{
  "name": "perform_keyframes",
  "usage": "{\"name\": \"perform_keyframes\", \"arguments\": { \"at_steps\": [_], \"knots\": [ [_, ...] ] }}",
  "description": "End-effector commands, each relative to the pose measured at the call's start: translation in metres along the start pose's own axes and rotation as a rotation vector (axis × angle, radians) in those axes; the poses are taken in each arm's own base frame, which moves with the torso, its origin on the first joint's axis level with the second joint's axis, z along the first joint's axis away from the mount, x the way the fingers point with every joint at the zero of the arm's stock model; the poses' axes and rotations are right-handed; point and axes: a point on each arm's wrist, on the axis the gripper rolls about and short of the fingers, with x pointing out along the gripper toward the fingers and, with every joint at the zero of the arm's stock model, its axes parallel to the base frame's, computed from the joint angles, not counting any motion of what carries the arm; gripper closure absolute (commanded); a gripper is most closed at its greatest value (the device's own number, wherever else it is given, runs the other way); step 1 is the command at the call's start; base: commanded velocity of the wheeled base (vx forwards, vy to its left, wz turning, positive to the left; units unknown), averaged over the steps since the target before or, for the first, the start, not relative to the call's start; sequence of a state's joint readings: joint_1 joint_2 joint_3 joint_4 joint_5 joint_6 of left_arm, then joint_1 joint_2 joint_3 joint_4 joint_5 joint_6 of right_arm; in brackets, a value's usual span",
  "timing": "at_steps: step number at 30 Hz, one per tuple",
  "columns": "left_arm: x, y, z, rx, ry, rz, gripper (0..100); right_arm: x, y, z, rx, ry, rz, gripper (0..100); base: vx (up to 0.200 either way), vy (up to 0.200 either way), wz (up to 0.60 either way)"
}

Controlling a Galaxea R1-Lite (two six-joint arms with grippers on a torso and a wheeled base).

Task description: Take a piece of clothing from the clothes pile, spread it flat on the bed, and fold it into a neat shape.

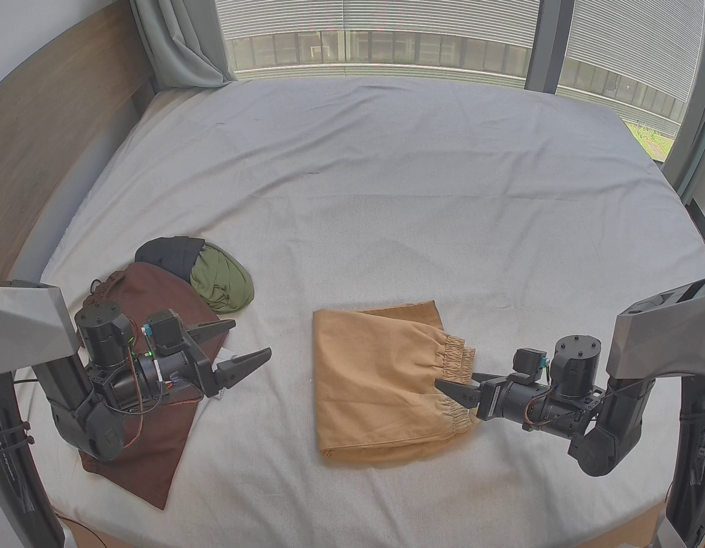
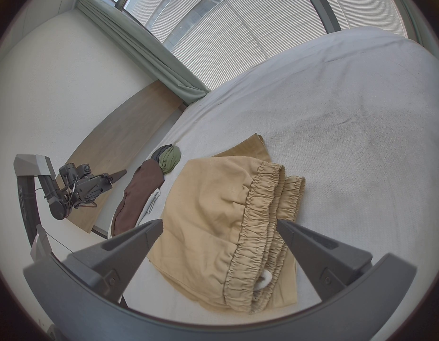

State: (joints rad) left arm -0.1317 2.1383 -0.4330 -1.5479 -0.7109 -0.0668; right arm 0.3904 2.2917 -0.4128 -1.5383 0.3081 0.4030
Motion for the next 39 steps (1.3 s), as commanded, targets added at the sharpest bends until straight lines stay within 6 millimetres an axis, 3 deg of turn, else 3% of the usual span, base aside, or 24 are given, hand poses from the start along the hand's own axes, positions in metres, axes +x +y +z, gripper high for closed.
{"name": "perform_keyframes", "arguments": {
  "at_steps": [1,8,17,39],
  "knots": [
    [-0.017,0.004,-0.003,0.136,0.017,0.016,0,-0.008,-0.006,-0.005,-0.012,0.028,-0.027,0,0.0,0.0,0.0],
    [-0.023,0.004,0.001,0.258,0.007,-0.024,0,-0.011,-0.015,-0.01,-0.026,0.048,-0.06,0,0.0,0.0,0.0],
    [-0.024,0.004,0.003,0.266,0.002,-0.028,0,-0.006,-0.026,-0.028,-0.003,0.107,-0.087,0,0.0,0.0,0.0],
    [-0.024,0.005,0.0,0.262,0.009,-0.024,0,0.013,-0.034,-0.047,0.042,0.153,-0.074,0,0.0,0.0,0.0]
  ]
}}
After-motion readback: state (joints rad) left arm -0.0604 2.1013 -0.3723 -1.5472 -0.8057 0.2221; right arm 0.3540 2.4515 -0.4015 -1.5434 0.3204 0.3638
